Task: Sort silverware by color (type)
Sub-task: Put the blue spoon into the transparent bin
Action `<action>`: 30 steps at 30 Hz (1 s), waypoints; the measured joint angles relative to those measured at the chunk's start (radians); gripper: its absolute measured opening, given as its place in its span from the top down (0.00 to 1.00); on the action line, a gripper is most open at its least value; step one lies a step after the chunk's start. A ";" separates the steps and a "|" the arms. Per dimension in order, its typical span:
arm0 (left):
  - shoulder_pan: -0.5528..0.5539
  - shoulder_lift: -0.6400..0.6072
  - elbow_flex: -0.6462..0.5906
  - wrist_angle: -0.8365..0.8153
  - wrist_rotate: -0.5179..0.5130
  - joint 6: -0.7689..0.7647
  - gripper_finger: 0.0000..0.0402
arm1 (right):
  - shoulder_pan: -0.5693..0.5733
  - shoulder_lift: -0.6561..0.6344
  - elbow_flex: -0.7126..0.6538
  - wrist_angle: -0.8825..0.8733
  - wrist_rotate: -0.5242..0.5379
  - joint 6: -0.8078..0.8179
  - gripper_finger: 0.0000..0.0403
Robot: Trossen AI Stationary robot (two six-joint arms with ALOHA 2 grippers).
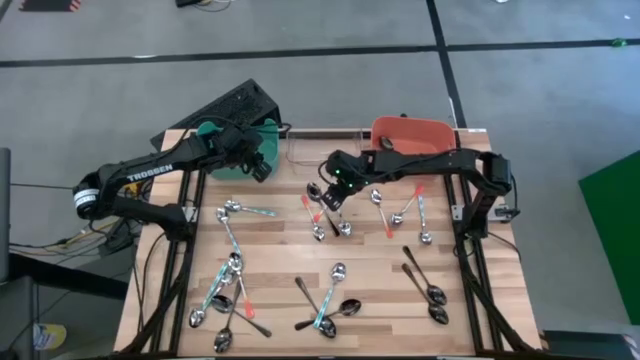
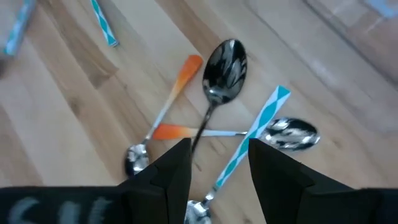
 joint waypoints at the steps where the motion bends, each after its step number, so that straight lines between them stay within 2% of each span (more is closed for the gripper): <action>1: 0.004 0.000 0.000 0.001 -0.007 -0.017 0.72 | 0.000 0.005 0.000 -0.010 -0.001 -0.025 0.55; 4: 0.028 0.002 0.000 0.006 -0.024 -0.058 0.72 | 0.002 0.007 -0.004 -0.056 -0.003 -0.074 0.55; 11: 0.127 0.003 0.000 0.006 0.005 -0.065 0.72 | -0.029 0.005 -0.002 -0.034 -0.026 -0.068 0.55; 17: 0.231 0.003 0.000 0.006 0.126 -0.049 0.72 | -0.070 0.005 -0.002 -0.034 -0.090 0.037 0.55; 19: 0.253 0.009 0.000 0.006 0.133 -0.046 0.72 | -0.077 0.005 -0.002 -0.035 -0.110 0.038 0.55; 24: 0.309 0.061 0.000 -0.004 0.139 -0.033 0.72 | -0.058 0.022 -0.002 -0.031 -0.115 0.049 0.55; 28: 0.330 0.119 -0.002 -0.021 0.189 0.007 0.72 | -0.037 0.057 -0.005 -0.070 -0.140 0.071 0.55; 30: 0.330 0.139 -0.002 -0.017 0.194 0.025 0.72 | -0.028 0.080 0.001 -0.032 -0.141 0.112 0.55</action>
